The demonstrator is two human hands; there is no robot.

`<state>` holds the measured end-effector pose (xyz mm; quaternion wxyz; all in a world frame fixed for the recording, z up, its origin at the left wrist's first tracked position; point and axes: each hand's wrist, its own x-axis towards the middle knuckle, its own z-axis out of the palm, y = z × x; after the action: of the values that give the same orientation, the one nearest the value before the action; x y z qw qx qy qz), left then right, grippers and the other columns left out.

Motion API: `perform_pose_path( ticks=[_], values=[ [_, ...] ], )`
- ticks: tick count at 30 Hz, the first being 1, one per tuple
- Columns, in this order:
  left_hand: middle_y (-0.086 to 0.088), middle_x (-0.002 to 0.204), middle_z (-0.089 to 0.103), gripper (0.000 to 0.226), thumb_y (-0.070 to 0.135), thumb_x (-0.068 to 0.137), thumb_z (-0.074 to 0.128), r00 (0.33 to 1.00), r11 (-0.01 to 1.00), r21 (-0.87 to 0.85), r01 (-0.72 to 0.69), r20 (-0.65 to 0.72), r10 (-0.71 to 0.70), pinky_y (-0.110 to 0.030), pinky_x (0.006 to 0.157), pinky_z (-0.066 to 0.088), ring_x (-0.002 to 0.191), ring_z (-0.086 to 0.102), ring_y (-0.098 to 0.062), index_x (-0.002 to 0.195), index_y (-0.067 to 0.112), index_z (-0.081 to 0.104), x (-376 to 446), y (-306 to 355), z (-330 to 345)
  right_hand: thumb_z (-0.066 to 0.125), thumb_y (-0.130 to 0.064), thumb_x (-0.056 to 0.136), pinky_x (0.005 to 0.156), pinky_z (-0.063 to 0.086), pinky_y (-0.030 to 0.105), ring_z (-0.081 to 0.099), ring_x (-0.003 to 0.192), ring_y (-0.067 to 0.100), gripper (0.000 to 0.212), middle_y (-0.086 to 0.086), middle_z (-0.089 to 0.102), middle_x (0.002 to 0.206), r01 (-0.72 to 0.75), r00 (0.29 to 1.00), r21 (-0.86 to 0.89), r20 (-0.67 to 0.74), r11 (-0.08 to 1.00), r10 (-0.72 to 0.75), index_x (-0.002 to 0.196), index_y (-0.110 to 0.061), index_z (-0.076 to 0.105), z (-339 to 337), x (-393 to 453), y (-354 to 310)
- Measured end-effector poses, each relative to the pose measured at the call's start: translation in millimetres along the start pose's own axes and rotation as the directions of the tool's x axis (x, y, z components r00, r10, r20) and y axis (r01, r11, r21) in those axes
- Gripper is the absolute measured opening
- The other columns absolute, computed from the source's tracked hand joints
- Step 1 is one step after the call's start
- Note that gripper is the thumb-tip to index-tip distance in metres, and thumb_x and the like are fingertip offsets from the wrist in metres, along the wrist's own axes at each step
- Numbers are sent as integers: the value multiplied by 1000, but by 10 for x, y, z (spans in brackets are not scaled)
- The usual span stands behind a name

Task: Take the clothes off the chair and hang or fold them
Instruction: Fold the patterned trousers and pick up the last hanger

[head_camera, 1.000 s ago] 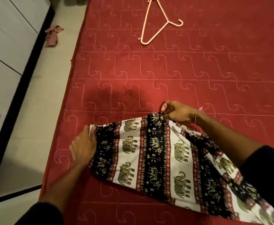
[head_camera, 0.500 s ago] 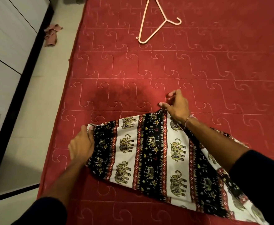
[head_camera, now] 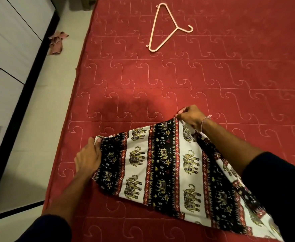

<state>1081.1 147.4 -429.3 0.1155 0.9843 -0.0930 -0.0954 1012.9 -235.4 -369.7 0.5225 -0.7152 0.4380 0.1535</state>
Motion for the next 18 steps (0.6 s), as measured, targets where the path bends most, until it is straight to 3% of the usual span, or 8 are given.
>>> perform_pose_path(
  ticks=[3,6,10,12,15,18],
  values=[
    [-3,59,47,41,50,104,21,1000,1000,6,-3,-18,3,-30,47,37,47,46,-18,93,14,36,-25,7,3,74,-12,86,59,51,21,52,74,12,24,4,54,94,-49,999,118,-11,992,51,101,-9,56,-9,118,-38],
    [-4,60,49,40,50,104,22,999,1000,16,-11,-38,11,-28,47,34,47,48,-19,92,14,37,-46,18,-3,81,-6,76,89,57,34,55,92,19,36,7,56,107,-7,994,318,-99,948,41,95,-14,51,34,234,23],
    [-3,60,49,42,48,104,26,999,1000,-4,12,-46,-12,-26,45,31,47,46,-18,95,11,40,-60,47,-29,79,-6,81,70,53,23,62,86,18,38,5,62,105,204,948,-8,-246,979,-200,107,-16,53,138,193,160],
    [-4,64,50,40,47,104,30,997,999,-8,47,-68,-48,-31,50,37,51,49,-19,98,9,42,-81,121,-74,71,-7,90,75,54,23,63,92,16,33,1,62,106,304,924,-76,-220,950,-313,115,-15,51,164,113,223],
    [-16,92,56,30,34,101,47,977,994,51,96,-194,-85,-45,70,46,83,53,-30,105,4,47,-72,373,-155,55,-1,98,88,57,32,64,96,16,29,-2,63,111,389,902,-132,-149,912,-406,125,-11,51,113,-27,354],
    [-23,107,54,31,16,91,59,948,984,133,-118,-278,152,-49,82,44,96,49,-36,114,-2,49,-25,827,-127,44,1,101,72,59,27,60,76,5,27,-8,60,95,408,893,-217,-108,887,-437,125,-11,50,-49,-173,554]
  ],
)
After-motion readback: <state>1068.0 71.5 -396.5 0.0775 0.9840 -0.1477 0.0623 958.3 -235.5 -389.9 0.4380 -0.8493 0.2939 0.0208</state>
